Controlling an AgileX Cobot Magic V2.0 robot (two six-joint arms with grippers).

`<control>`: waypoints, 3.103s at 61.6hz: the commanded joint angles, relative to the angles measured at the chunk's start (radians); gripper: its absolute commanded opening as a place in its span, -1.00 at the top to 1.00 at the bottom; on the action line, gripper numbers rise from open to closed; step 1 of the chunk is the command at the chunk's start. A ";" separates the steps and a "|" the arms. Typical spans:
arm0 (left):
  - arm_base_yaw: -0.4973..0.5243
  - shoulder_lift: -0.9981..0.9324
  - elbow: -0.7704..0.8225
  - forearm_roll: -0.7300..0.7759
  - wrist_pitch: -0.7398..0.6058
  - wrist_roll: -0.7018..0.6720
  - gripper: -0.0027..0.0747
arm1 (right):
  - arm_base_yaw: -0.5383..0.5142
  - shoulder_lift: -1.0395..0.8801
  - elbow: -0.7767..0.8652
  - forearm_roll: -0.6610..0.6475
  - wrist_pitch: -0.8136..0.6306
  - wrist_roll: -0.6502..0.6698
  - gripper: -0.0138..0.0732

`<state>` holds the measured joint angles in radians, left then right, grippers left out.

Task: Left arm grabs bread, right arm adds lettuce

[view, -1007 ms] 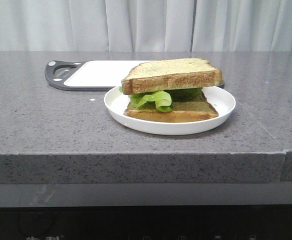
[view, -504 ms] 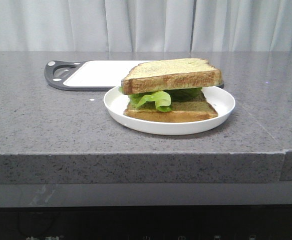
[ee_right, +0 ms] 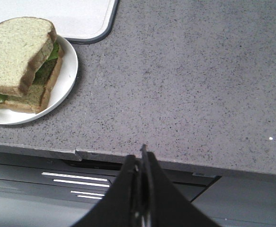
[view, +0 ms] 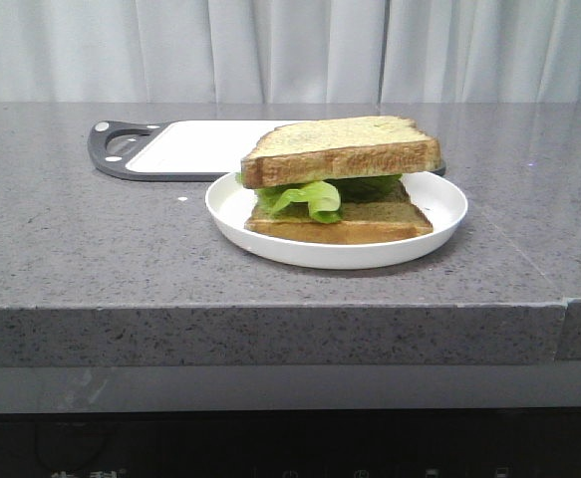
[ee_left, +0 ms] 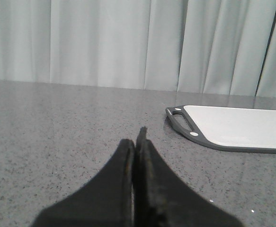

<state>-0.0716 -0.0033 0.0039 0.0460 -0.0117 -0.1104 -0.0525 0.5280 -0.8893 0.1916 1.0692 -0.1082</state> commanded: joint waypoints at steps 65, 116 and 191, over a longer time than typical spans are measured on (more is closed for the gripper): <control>0.002 -0.017 0.007 -0.074 -0.104 0.053 0.98 | 0.033 -0.039 0.063 -0.021 -0.182 -0.002 0.95; 0.002 -0.017 0.007 -0.074 -0.104 0.053 0.98 | 0.088 -0.560 0.913 -0.024 -1.111 -0.002 0.95; 0.002 -0.017 0.007 -0.074 -0.104 0.053 0.98 | 0.087 -0.559 0.913 -0.133 -1.120 0.085 0.95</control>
<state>-0.0716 -0.0033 0.0039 -0.0199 -0.0314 -0.0597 0.0407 -0.0101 0.0265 0.0687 0.0389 -0.0216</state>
